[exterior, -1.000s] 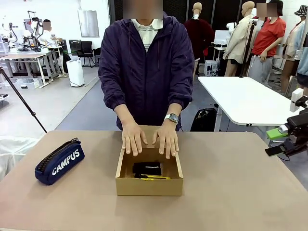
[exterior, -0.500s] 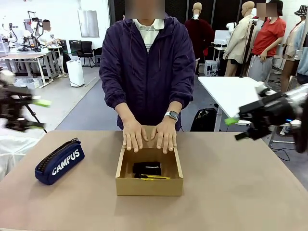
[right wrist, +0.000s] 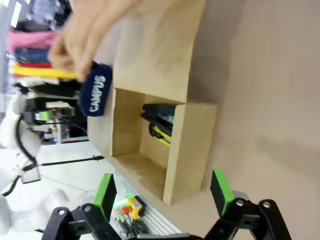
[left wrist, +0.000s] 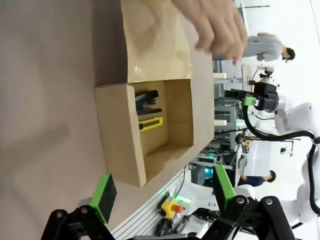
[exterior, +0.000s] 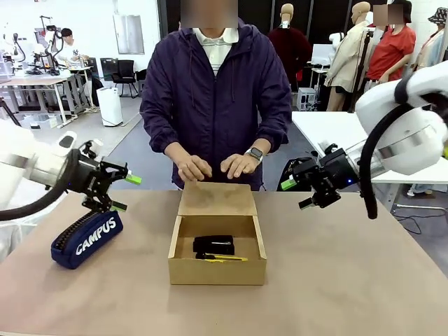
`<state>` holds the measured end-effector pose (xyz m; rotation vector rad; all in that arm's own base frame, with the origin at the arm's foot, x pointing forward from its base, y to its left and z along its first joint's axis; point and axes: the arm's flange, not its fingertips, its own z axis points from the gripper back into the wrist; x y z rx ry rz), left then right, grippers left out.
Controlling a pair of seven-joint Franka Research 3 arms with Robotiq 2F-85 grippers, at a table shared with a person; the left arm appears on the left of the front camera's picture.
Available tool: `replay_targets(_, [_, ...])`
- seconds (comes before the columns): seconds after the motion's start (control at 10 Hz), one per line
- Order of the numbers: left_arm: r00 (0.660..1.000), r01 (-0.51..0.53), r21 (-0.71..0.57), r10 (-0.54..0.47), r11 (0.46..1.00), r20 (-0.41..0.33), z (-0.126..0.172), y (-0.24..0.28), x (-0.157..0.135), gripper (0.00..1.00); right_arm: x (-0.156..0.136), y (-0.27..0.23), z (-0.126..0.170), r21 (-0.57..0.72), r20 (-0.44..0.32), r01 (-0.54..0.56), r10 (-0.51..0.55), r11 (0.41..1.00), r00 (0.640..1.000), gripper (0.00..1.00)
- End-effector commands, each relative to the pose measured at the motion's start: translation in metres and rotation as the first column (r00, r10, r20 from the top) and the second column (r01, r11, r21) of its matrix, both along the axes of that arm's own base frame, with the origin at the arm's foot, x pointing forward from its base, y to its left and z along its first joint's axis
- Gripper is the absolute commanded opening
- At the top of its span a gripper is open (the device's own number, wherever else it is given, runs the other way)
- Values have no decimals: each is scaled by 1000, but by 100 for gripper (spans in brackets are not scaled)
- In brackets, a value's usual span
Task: Pack the items into the box.
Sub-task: Close the Mailer Box.
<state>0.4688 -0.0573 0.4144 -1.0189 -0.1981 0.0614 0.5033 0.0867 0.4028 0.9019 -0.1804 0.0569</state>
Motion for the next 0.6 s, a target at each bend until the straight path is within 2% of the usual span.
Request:
replay_targets(0.0, [999, 20, 15, -21, 1000, 41, 29, 5, -11, 100, -27, -3, 25, -23, 39, -11, 12, 1000, 999, 100])
replay_targets(0.2, [999, 20, 15, -21, 1000, 41, 29, 5, -11, 100, -27, -3, 25, -23, 39, -11, 12, 1000, 999, 100])
replay_targets(0.3, [999, 10, 12, -10, 1000, 37, 20, 3, -5, 100, -12, -2, 16, -7, 28, -4, 4, 1000, 1000, 100])
replay_targets(0.4, [1000, 5, -11, -6, 1000, -20, 12, -4, 24, 100, 10, 6, 12, 2, -24, -12, 12, 1000, 1000, 100])
replay_targets(0.5, [995, 80, -76, -84, 994, -55, 5, -10, 58, 100, 33, 6, 9, 43, -83, 42, -39, 998, 996, 100])
